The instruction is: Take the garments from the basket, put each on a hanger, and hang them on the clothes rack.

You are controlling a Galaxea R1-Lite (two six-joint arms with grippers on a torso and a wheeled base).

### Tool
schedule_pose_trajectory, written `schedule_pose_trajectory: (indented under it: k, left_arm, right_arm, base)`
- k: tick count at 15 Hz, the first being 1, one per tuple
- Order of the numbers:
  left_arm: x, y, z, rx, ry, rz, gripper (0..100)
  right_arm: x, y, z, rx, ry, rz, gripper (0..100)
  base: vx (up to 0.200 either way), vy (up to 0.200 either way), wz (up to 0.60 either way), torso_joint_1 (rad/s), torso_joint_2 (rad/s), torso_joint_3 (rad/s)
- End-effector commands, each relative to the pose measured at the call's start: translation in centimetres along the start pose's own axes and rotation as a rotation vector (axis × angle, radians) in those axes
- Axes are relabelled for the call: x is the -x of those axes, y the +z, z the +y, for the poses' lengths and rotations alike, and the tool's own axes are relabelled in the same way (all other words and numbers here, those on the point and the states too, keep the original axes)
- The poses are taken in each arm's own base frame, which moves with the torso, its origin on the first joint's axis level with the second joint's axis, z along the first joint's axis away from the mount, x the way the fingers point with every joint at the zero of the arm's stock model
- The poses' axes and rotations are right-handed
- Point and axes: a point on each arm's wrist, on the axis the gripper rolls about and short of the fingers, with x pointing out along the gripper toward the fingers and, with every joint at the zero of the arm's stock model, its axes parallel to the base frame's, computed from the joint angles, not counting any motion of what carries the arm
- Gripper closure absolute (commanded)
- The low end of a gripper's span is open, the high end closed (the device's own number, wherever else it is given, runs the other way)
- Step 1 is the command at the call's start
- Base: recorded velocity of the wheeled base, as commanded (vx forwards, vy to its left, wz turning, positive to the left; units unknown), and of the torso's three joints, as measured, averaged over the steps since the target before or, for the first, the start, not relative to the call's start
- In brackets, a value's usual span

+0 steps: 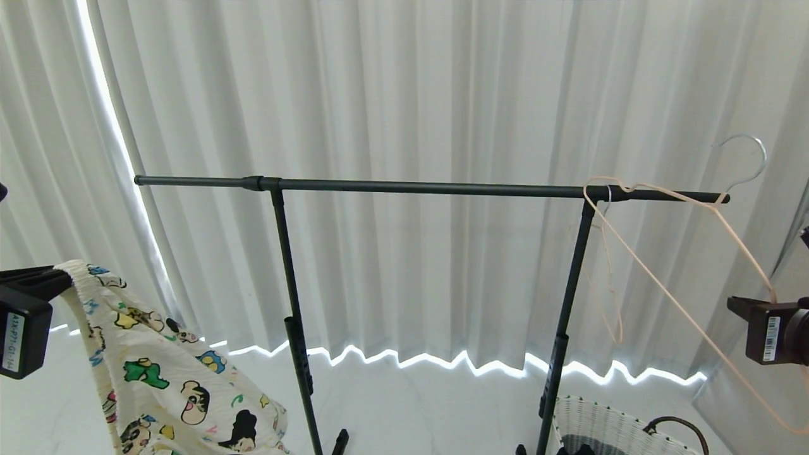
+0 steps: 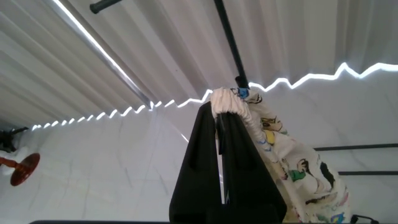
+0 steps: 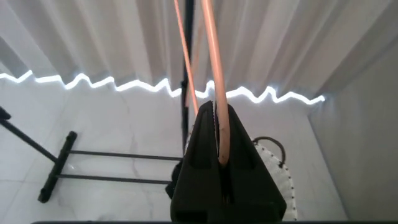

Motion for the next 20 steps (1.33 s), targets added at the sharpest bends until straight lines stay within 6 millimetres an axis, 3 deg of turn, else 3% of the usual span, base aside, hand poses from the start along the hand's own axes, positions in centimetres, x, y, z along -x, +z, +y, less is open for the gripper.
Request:
schedule_pose_trajectory:
  k: [1, 5, 8, 12, 16, 20]
  left_arm:
    - [-0.1, 0.0, 0.0, 0.0, 0.0, 0.002, 100]
    - [-0.2, -0.3, -0.2, -0.004, -0.009, 0.014, 100]
    - [-0.3, -0.3, -0.4, -0.009, -0.027, 0.011, 100]
    - [-2.0, 0.1, -1.2, -0.027, -0.108, 0.039, 100]
    - [-5.6, 3.7, -1.5, 0.022, -0.127, 0.054, 100]
    - [-9.4, 6.7, -2.2, 0.174, -0.097, 0.087, 100]
  right_arm:
    - [0.2, 0.0, 0.3, 0.008, 0.023, -0.004, 100]
    - [0.5, -1.0, 1.6, 0.05, 0.106, 0.024, 100]
    - [1.2, -2.2, 3.1, 0.106, 0.219, 0.053, 100]
    - [2.9, -4.2, 6.0, 0.218, 0.485, 0.108, 100]
    - [4.7, -6.0, 8.7, 0.312, 0.704, 0.167, 100]
    - [5.7, -6.3, 9.4, 0.336, 0.823, 0.185, 100]
  base:
    - [0.0, 0.2, 0.0, 0.002, 0.01, 0.002]
    - [0.0, 0.2, 0.0, 0.001, 0.0, -0.001]
    - [0.0, 0.0, 0.0, 0.0, 0.0, 0.0]
    - [0.0, 0.0, 0.0, 0.0, 0.0, 0.0]
    - [0.0, 0.0, 0.0, 0.0, 0.0, 0.0]
    - [0.0, 0.0, 0.0, 0.0, 0.0, 0.0]
